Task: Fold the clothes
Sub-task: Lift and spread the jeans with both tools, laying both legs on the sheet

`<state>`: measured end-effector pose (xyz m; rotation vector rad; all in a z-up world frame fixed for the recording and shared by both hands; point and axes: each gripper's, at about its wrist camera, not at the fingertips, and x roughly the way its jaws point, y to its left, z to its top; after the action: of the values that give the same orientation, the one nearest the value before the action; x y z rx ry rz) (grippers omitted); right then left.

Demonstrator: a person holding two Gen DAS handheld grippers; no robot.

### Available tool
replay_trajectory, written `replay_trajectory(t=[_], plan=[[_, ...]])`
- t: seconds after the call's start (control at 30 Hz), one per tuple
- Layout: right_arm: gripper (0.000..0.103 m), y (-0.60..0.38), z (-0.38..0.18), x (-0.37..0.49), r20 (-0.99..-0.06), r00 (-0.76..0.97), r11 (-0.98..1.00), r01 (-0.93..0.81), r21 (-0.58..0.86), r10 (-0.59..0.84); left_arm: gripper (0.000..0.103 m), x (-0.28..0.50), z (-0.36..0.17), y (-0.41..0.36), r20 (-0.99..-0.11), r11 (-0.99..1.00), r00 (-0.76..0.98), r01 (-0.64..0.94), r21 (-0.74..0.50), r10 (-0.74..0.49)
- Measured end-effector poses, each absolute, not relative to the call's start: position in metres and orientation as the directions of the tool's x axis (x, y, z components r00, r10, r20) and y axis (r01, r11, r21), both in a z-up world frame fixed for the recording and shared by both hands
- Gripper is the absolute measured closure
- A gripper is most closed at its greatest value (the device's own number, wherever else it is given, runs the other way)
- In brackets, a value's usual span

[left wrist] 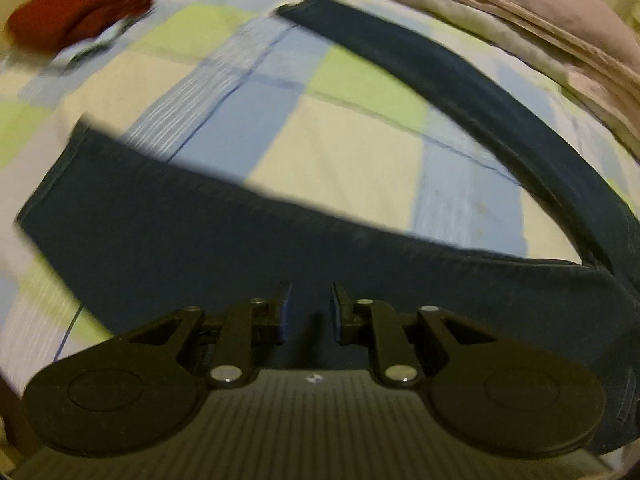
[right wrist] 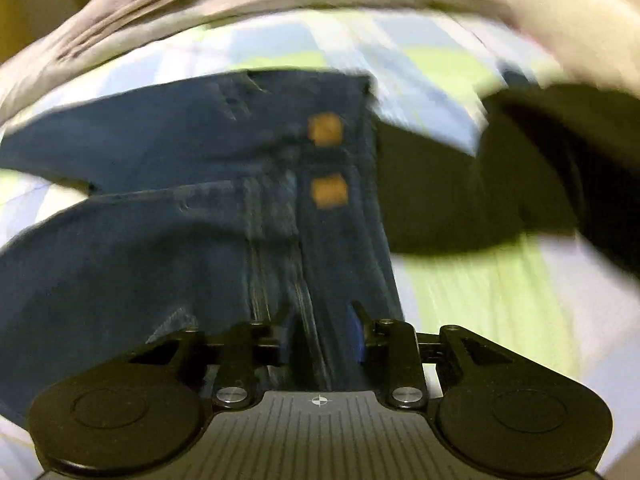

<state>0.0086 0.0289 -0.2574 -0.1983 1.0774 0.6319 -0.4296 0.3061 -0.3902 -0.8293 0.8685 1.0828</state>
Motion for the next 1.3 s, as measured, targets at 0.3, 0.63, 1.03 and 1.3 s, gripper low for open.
replay_trajectory(t=[0.3, 0.63, 1.03, 1.3], plan=[[0.072, -0.048, -0.256, -0.005, -0.807, 0.335, 0.861, -0.026, 0.507, 0.486, 0.088, -0.465, -0.389, 0.289, -0.884, 0.191, 0.3, -0.951, -0.245, 0.358], [0.04, -0.066, -0.256, -0.023, -0.785, 0.392, 0.826, 0.099, 0.554, 0.48, 0.088, -0.478, -0.387, 0.286, -0.874, 0.188, 0.331, -0.941, -0.28, 0.355], [0.095, -0.039, -0.239, -0.017, -0.79, 0.436, 0.899, -0.134, 0.416, 0.431, 0.088, -0.48, -0.396, 0.295, -0.868, 0.196, 0.347, -0.936, -0.294, 0.356], [0.05, -0.019, -0.241, -0.017, -0.884, 0.447, 0.986, -0.142, 0.084, 0.14, 0.088, -0.507, -0.401, 0.308, -0.869, 0.195, 0.242, -0.966, -0.172, 0.432]])
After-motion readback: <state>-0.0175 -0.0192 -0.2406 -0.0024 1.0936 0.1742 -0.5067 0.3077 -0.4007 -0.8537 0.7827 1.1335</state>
